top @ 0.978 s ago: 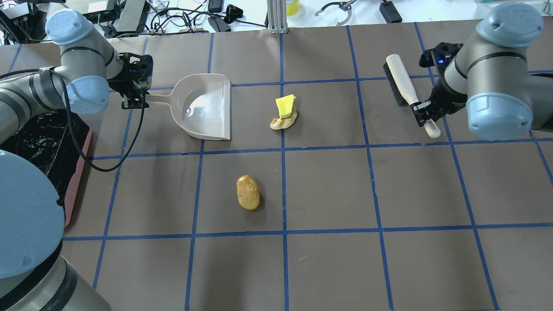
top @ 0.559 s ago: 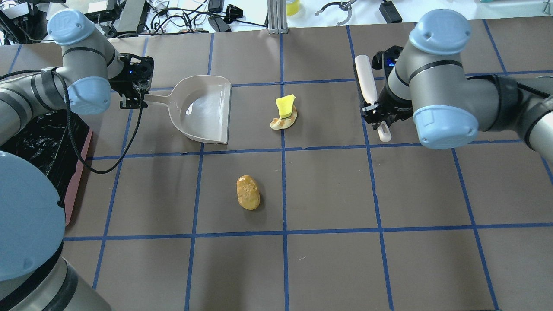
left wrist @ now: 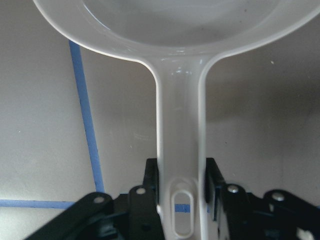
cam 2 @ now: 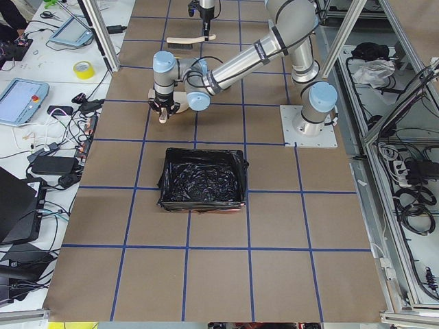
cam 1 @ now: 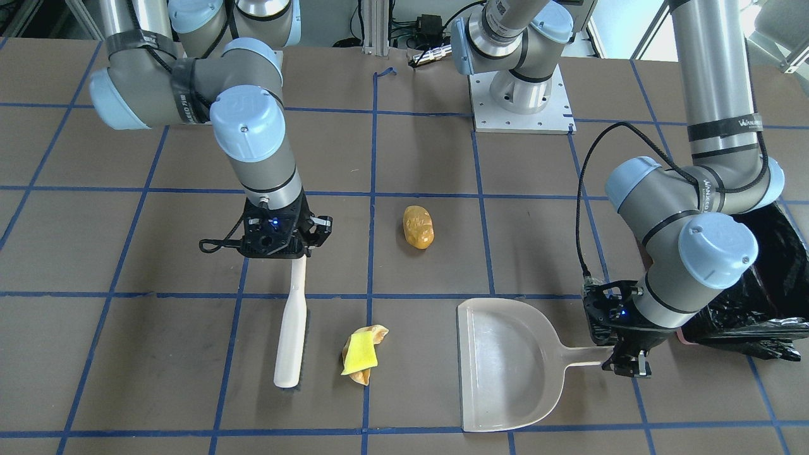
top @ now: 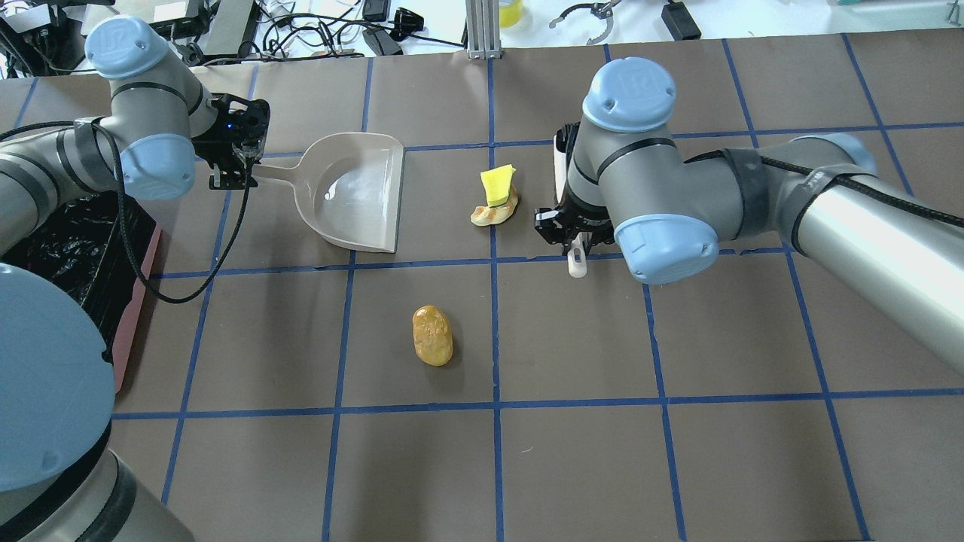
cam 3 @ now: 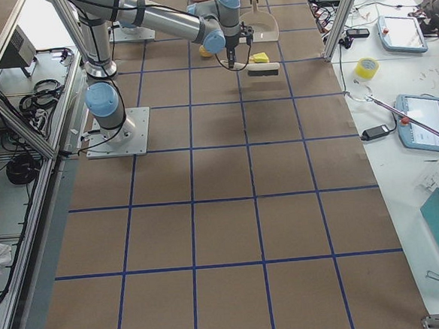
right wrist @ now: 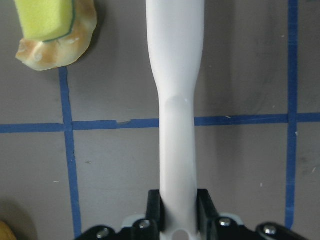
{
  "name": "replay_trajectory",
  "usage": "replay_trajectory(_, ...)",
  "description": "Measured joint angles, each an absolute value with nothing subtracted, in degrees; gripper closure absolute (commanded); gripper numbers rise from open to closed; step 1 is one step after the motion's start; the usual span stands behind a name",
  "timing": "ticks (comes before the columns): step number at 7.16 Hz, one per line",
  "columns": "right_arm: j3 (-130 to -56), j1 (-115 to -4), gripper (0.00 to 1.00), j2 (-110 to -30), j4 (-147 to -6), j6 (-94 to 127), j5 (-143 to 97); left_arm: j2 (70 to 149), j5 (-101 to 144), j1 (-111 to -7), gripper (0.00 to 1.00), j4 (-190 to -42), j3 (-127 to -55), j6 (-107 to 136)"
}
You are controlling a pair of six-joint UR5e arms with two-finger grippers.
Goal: Sweep and dump trash into bin
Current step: 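Lift the brush with the right gripper and carry it toward the sponge and peel, then sweep the sponge and peel into the dustpan with the right-held brush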
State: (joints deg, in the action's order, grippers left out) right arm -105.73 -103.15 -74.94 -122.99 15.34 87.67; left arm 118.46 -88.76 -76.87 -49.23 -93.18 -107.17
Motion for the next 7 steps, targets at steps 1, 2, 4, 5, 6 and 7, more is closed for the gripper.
replay_trajectory(1, -104.8, -105.3, 0.93, -73.2, -123.2, 17.1, 87.5, 118.5, -88.8, -77.0, 1.00, -49.2, -93.1, -107.2)
replay_trajectory(2, -104.1, -106.7, 0.93, -71.6, -123.4, 18.0, 87.4, 118.4, -88.8, -77.0, 1.00, -49.2, -93.0, -107.2)
replay_trajectory(4, -103.1, -108.3, 0.94, -69.9, -123.6, 19.5, 87.5, 118.4, -88.8, -77.1, 1.00, -49.3, -93.0, -107.2)
replay_trajectory(5, -102.3, -108.7, 0.94, -69.2, -123.7, 20.8, 87.3, 118.3, -88.8, -77.1, 1.00, -49.3, -93.1, -107.2)
replay_trajectory(6, -101.0, -109.7, 0.95, -68.1, -123.7, 22.5, 87.0, 118.3, -88.8, -77.1, 1.00, -49.3, -93.1, -107.2)
replay_trajectory(7, -98.8, -111.3, 0.95, -66.3, -123.7, 25.1, 86.2, 118.3, -88.8, -77.1, 1.00, -49.3, -93.1, -107.2)
